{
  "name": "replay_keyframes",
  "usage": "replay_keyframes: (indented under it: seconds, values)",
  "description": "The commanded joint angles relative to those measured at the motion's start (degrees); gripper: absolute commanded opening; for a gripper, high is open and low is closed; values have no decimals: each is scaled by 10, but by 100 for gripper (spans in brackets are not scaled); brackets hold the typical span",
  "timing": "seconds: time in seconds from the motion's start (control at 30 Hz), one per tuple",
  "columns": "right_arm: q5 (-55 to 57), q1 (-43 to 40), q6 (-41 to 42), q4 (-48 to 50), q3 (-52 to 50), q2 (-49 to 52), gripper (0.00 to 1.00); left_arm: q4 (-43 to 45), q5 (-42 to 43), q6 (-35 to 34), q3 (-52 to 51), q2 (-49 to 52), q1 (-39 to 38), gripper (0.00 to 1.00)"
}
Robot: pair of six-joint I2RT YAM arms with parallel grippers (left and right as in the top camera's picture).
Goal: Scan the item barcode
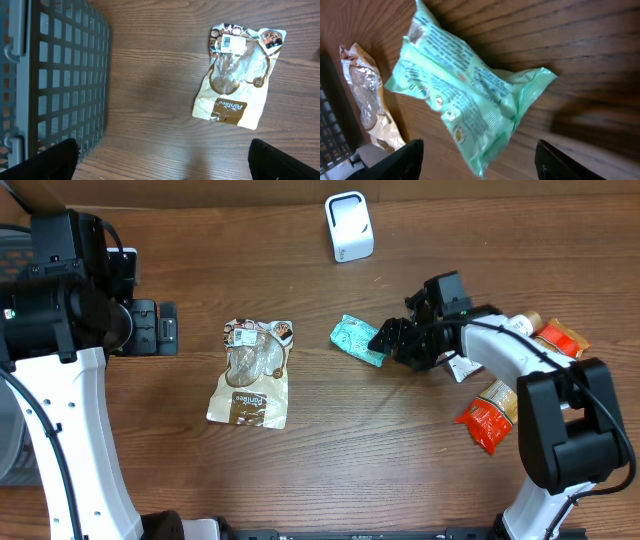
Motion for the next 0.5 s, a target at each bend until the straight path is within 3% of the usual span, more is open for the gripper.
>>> replay_keyframes:
  seconds: [0.0, 0.3, 0.47]
  values:
    - [-7, 14, 19, 54, -33, 8, 72, 1, 2, 11, 2, 3, 2, 100]
    - [33, 41, 47, 181, -86, 39, 64, 1, 2, 11, 2, 3, 2, 100]
    - [34, 41, 47, 206, -86, 71, 49, 1, 2, 11, 2, 3, 2, 100]
